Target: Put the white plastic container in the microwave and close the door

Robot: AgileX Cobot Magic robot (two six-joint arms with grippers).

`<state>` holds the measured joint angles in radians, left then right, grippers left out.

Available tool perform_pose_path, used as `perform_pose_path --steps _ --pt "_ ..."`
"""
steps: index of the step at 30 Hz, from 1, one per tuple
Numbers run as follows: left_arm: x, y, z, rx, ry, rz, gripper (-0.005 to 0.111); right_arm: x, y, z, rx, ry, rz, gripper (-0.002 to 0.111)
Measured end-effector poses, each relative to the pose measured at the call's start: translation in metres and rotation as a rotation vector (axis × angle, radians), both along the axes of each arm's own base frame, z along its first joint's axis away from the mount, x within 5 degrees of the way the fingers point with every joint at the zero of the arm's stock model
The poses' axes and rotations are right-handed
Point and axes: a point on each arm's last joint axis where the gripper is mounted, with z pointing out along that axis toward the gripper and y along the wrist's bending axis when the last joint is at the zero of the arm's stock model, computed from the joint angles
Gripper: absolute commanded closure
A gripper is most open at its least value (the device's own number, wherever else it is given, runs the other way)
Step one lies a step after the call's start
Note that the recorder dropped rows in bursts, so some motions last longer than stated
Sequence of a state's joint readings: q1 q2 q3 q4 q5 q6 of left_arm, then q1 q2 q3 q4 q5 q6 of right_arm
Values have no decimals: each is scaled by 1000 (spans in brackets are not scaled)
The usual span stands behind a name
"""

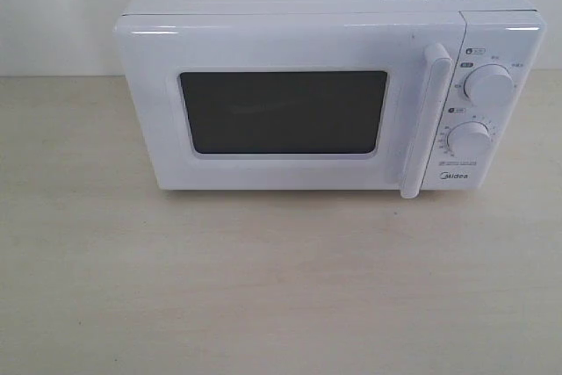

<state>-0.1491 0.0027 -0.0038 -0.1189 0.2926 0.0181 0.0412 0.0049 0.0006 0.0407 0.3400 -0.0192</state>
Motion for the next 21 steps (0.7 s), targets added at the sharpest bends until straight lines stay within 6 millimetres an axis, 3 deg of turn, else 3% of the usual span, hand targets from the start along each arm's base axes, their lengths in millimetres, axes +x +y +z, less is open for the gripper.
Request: perform_pose_path --steps 21 --pt "0 3 0 9 1 46 102 0 0 0 0 0 0 109"
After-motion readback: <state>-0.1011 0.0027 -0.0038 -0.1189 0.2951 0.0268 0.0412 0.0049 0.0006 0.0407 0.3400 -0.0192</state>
